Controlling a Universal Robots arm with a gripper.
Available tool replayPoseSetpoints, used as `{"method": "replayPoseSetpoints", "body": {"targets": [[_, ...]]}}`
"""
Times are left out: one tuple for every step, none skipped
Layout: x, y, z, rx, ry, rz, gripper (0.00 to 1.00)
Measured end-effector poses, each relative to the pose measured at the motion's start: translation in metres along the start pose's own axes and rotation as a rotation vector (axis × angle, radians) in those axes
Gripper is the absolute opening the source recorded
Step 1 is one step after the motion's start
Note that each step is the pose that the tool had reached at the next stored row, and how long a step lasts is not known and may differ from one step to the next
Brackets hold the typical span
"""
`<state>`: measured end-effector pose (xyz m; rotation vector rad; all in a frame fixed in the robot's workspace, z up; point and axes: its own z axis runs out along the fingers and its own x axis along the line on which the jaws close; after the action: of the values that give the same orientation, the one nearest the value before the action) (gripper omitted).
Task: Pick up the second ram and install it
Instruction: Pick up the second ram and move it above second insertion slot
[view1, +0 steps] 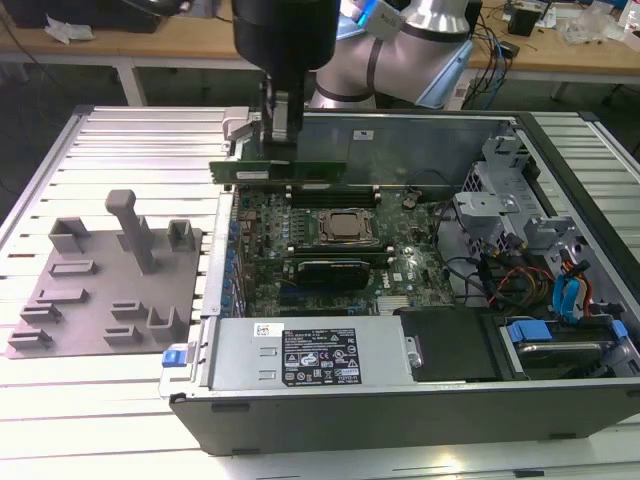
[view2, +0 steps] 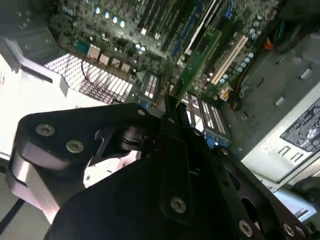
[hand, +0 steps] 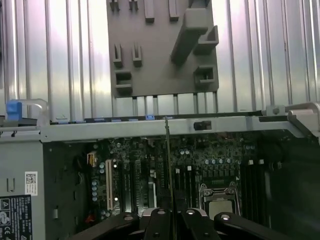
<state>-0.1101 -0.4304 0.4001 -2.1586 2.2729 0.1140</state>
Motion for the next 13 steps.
{"method": "replayPoseSetpoints", "body": {"targets": [[-0.0022, -0.0054, 0.0014, -0.0016, 0.0002, 0.0, 0.11], [-0.0034, -0.0097, 0.0024, -0.0027, 0.0003, 0.0, 0.11], [-0.0053, -0.0186, 0.0041, -0.0049, 0.0003, 0.0, 0.11], [-0.0058, -0.0258, 0.0064, -0.0072, 0.0004, 0.0, 0.11], [-0.0061, -0.0327, 0.0094, -0.0097, 0.0006, 0.001, 0.11], [-0.0064, -0.0412, 0.0122, -0.0121, 0.0006, 0.001, 0.11], [-0.0067, -0.0483, 0.0146, -0.0139, 0.0006, 0.001, 0.11], [-0.0069, -0.0542, 0.0167, -0.0156, 0.0008, 0.001, 0.11], [-0.0071, -0.0583, 0.018, -0.0169, 0.0009, 0.001, 0.11], [-0.0073, -0.0625, 0.0192, -0.018, 0.001, 0.001, 0.11], [-0.0078, -0.0711, 0.0214, -0.0195, 0.0009, 0.001, 0.11], [-0.0082, -0.0765, 0.023, -0.0205, 0.0011, 0.001, 0.11], [-0.0083, -0.08, 0.0249, -0.0213, 0.0012, 0.001, 0.11]]}}
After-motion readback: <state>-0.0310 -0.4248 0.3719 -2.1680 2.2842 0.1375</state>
